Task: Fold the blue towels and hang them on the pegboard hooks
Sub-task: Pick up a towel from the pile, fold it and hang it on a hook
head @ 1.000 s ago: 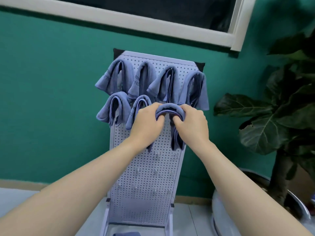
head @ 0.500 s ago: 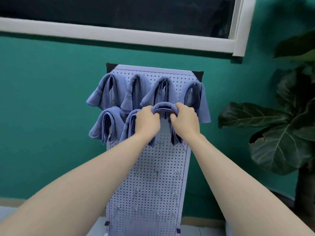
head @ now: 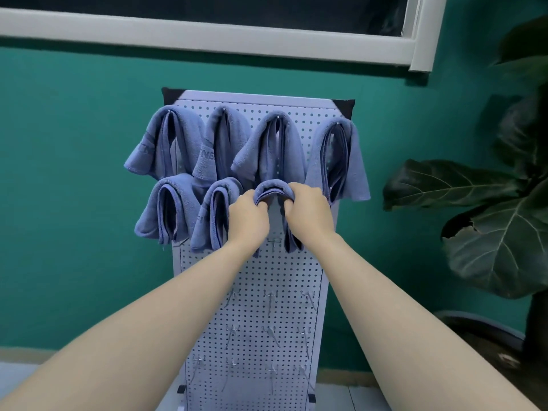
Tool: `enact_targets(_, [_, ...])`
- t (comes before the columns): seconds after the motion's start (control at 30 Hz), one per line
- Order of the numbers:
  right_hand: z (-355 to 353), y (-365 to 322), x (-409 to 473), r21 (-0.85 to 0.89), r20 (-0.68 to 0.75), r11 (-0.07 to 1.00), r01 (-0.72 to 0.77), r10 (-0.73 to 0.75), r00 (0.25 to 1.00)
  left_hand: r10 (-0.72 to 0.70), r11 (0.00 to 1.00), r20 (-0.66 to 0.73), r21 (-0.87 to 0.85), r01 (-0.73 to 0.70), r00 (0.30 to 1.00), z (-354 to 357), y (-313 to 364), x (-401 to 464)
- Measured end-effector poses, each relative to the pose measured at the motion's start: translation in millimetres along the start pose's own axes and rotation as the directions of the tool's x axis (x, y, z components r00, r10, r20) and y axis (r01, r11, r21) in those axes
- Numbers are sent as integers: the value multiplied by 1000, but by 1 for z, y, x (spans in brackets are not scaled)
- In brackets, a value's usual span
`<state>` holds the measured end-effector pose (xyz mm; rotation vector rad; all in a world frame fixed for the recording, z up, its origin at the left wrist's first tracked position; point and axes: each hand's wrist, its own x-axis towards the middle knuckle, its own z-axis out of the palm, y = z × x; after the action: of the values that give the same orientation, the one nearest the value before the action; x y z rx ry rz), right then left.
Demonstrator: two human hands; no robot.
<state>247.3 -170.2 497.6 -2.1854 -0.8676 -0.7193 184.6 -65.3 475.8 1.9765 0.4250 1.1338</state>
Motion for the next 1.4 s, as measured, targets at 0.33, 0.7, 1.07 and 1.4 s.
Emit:
enact_targets(0.33, [23, 12, -12, -6, -31, 999, -40, 40, 999, 51, 994, 83, -105, -43, 995, 16, -25, -7])
enact_targets(0.7, [40, 2, -75, 53, -33, 951, -305, 307, 951, -67, 991, 81, -107, 75, 994, 12, -64, -72])
enact_targets(1.07, [53, 7, -200, 406, 99, 794, -453, 455, 885, -175, 982, 300, -13, 188, 938, -49, -142, -152])
enact_targets(1.4, [143, 70, -343, 103, 510, 743, -662, 531, 676, -507, 862, 509, 303, 407, 695, -60, -282, -263])
